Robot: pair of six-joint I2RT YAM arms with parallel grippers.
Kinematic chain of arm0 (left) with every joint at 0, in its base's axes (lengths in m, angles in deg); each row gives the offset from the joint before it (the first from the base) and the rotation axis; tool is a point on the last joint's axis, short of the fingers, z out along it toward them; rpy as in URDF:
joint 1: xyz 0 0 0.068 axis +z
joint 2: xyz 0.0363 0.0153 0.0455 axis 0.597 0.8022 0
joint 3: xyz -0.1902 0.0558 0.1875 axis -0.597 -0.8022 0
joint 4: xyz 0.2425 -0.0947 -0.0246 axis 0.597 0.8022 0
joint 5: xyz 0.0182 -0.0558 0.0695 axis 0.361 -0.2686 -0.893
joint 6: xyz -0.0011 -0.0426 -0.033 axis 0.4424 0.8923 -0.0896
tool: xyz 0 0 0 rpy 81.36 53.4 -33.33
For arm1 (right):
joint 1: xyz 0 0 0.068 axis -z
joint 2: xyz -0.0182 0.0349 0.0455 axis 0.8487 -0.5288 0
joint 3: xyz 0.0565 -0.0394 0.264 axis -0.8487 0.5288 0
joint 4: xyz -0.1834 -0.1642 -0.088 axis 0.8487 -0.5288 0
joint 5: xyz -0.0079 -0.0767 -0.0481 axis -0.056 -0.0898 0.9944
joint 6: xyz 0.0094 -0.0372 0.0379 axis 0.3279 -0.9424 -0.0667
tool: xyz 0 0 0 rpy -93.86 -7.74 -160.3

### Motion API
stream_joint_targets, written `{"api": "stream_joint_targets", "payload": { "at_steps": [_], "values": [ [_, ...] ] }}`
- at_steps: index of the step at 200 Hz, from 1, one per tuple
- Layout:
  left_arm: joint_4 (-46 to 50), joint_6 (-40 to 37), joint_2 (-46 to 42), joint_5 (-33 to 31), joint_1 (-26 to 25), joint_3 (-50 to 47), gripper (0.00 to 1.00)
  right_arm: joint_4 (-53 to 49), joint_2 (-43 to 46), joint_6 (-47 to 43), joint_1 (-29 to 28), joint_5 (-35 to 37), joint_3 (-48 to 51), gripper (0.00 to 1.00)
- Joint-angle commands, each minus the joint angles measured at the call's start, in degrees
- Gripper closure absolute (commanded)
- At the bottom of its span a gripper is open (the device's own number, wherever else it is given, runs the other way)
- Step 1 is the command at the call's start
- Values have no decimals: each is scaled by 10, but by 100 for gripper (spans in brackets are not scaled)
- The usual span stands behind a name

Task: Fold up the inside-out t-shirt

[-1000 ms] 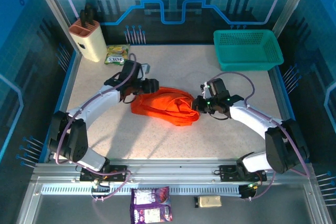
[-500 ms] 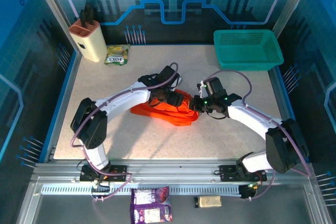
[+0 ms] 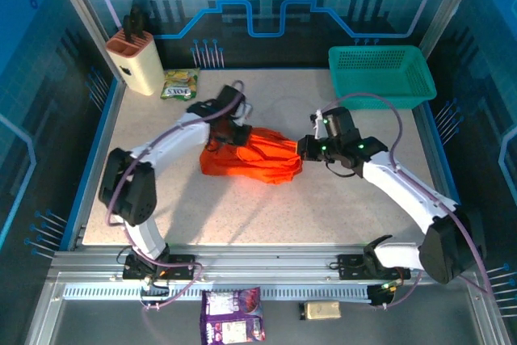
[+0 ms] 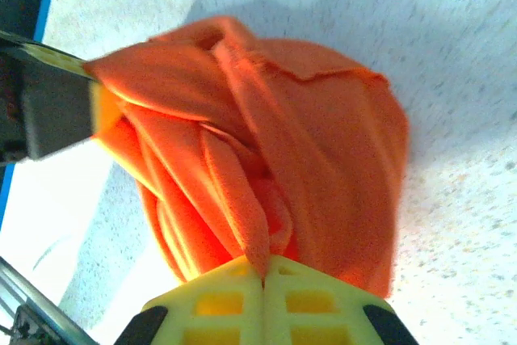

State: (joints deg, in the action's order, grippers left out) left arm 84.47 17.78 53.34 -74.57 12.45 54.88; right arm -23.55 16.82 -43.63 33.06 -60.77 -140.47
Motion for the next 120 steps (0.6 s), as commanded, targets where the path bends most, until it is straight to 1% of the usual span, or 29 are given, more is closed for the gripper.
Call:
{"api": "stream_joint_targets", "payload": {
  "at_steps": [1,30,55,75,91,106,113,120],
  "values": [
    [-21,20,-68,103,68,-5,98,-60,38,-26,40,27,-32,100],
    [-25,32,-106,179,131,-2,99,-87,62,-45,81,48,-45,100],
    [-40,45,-136,223,155,-34,99,-103,61,-48,113,60,-21,100],
    [-62,56,-148,258,156,-85,98,-104,46,-48,117,72,19,100],
    [-104,82,-155,288,152,-152,96,-113,13,-51,116,68,39,100],
    [-137,97,-161,300,134,-208,92,-130,-7,-56,92,97,40,91],
    [-139,98,-161,299,122,-225,91,-139,-10,-57,75,114,37,88],
    [-136,96,-160,298,107,-238,87,-145,-9,-59,58,131,32,82]
  ]
}}
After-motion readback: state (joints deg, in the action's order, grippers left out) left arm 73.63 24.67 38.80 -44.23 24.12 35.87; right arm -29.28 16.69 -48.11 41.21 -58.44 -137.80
